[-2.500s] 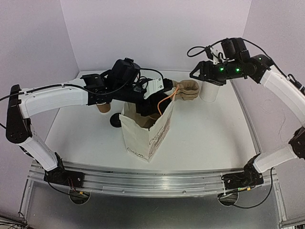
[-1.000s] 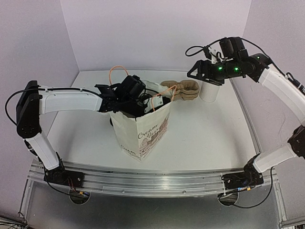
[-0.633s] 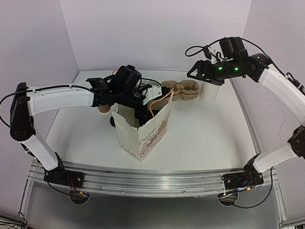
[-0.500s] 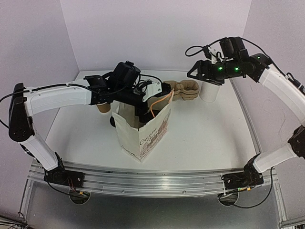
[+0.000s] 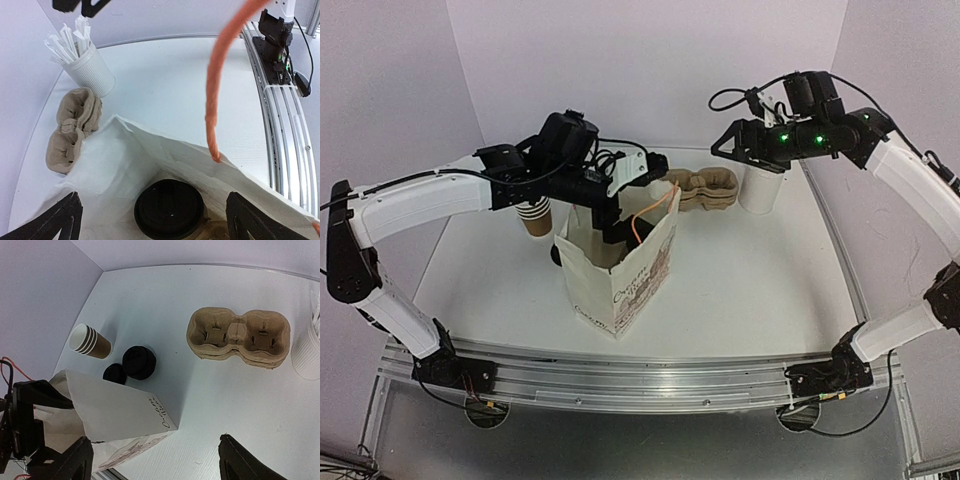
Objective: Pack the takeout coffee
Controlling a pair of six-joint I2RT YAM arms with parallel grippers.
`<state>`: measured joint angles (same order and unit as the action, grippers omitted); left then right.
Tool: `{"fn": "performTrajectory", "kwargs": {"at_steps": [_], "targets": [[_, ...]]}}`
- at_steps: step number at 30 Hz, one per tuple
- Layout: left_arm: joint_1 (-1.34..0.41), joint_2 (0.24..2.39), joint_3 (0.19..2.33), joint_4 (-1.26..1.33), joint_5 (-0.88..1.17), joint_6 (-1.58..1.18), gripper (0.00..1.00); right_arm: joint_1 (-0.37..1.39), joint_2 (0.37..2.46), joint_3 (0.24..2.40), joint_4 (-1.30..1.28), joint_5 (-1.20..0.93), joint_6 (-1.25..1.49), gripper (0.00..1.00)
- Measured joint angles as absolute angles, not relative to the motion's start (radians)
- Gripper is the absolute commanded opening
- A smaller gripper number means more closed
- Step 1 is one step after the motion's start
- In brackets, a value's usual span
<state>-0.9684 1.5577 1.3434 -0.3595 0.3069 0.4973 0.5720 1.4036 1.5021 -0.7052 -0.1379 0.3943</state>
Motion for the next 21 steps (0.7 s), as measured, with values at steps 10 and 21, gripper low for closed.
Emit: {"fn": "performTrajectory", "kwargs": {"at_steps": [10,21], "targets": [[-0.955,1.474,1.371,-0.347,0.269,0.482,1.0,0.572,1.47,1.563,-0.704,-0.173,0.403,0.82],[-0.775,1.415,1.46,-0.343,0.182,0.439,1.0,0.572,1.526,1.617,-0.704,-0.207,0.466,0.81]]}}
